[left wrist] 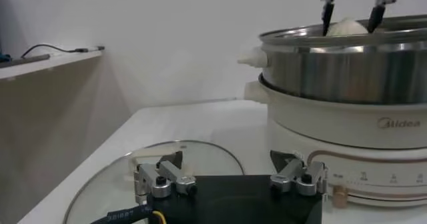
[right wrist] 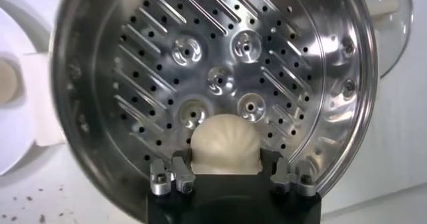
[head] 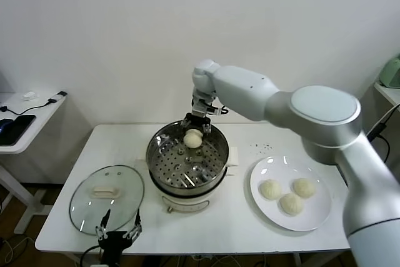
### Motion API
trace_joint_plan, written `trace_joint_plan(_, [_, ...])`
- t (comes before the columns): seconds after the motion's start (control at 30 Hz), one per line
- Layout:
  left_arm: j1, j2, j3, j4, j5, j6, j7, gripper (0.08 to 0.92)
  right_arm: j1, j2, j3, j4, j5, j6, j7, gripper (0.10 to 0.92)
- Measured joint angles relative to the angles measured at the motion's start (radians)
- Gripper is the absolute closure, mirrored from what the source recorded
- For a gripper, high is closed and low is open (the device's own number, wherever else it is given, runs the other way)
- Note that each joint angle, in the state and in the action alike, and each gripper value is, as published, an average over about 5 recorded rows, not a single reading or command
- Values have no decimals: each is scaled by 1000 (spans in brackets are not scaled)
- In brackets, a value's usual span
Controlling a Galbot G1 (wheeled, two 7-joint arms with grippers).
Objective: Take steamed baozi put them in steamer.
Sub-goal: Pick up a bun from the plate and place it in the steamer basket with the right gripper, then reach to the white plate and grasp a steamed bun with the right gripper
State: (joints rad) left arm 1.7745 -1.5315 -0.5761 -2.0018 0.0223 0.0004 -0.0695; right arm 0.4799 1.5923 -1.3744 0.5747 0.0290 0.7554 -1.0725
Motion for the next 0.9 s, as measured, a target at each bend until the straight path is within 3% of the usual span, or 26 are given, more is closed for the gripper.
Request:
trace_joint_plan(0.27, [3,0,2,1,2,-5,-5,177,-34,16,24,-52,-36,17,30,220])
trace_joint_plan(0.5, [15,-2,4,0,8,-9,-13,177,-19,14,30,-38,-19,25,29,203])
trace_joint_plan(0.9, [26,-12,23,-14,26,-10,-13,177,219,-153,-146,179,318,-70,-70,202])
